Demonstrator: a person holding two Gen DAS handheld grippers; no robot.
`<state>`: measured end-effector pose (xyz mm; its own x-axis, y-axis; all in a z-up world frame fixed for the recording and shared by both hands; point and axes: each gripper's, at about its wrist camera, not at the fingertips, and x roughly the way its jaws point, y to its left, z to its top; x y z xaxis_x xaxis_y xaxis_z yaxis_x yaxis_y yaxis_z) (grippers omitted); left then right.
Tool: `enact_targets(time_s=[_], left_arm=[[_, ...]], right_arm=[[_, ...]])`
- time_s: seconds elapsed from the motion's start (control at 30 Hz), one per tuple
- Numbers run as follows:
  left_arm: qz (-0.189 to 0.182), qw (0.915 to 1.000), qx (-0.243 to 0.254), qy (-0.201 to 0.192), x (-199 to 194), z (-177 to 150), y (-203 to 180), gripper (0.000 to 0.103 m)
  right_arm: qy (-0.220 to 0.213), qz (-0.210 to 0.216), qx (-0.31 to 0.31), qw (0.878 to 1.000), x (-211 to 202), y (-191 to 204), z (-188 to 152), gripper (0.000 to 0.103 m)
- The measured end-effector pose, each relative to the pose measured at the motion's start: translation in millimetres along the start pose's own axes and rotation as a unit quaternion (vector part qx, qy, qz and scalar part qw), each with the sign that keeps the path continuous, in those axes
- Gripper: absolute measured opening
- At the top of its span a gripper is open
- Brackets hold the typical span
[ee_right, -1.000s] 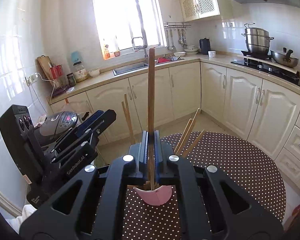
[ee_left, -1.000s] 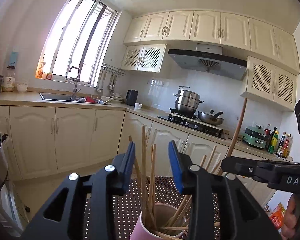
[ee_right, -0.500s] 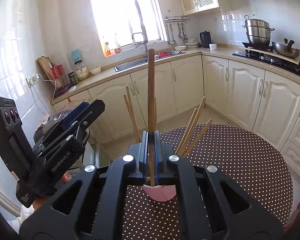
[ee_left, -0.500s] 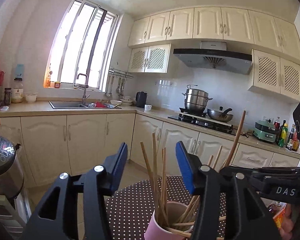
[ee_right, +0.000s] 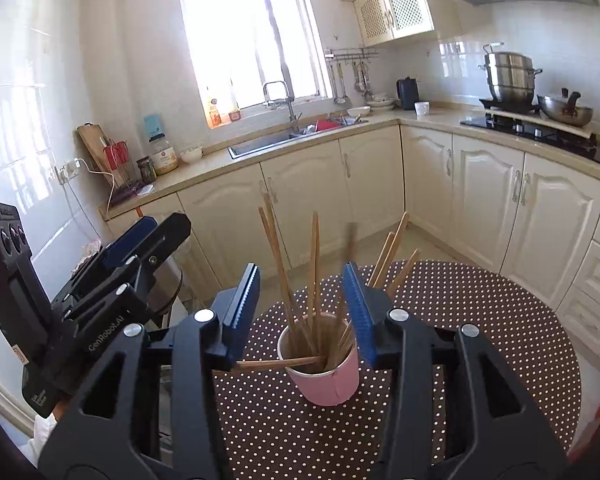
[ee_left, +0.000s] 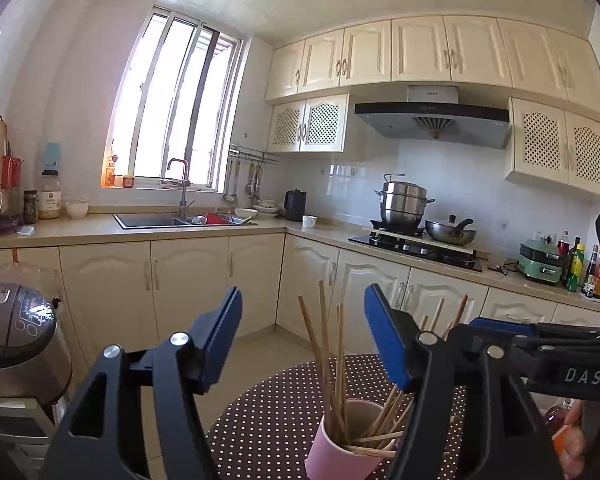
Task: Organize utensils
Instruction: 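Lower the chopstick into the pink cup and open the right gripper, then move the open right gripper back down to the last chopsticks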
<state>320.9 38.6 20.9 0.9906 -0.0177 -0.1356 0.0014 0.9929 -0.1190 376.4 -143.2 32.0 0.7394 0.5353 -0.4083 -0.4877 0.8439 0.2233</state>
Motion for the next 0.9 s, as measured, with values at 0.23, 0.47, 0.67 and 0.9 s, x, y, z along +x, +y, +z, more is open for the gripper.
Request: enact_targets(time_s=[0.23, 0.47, 0.67, 0.9], left_arm=[[0.004, 1.0000, 0.001, 0.000, -20.5, 8.1, -5.2, 0.065], [0.003, 0.9998, 0.017, 0.009, -44.5, 11.1, -23.5, 0.065], [0.003, 0.9993, 0.026, 0.026, -63.6, 7.0, -43.0, 0.065], [-0.017, 0.9971, 0.025, 0.070, -71.6, -14.5, -71.8, 0.065]], right_arm=[[-0.018, -0.013, -0.007, 1.000, -27.3, 6.2, -0.4, 0.043], [-0.025, -0.015, -0.009, 1.000, -52.5, 11.5, -7.5, 0.043], [-0.039, -0.027, -0.009, 0.999, -79.5, 8.2, -18.0, 0.043], [-0.036, -0.040, -0.004, 0.999, -98.9, -6.7, -38.7, 0.045]])
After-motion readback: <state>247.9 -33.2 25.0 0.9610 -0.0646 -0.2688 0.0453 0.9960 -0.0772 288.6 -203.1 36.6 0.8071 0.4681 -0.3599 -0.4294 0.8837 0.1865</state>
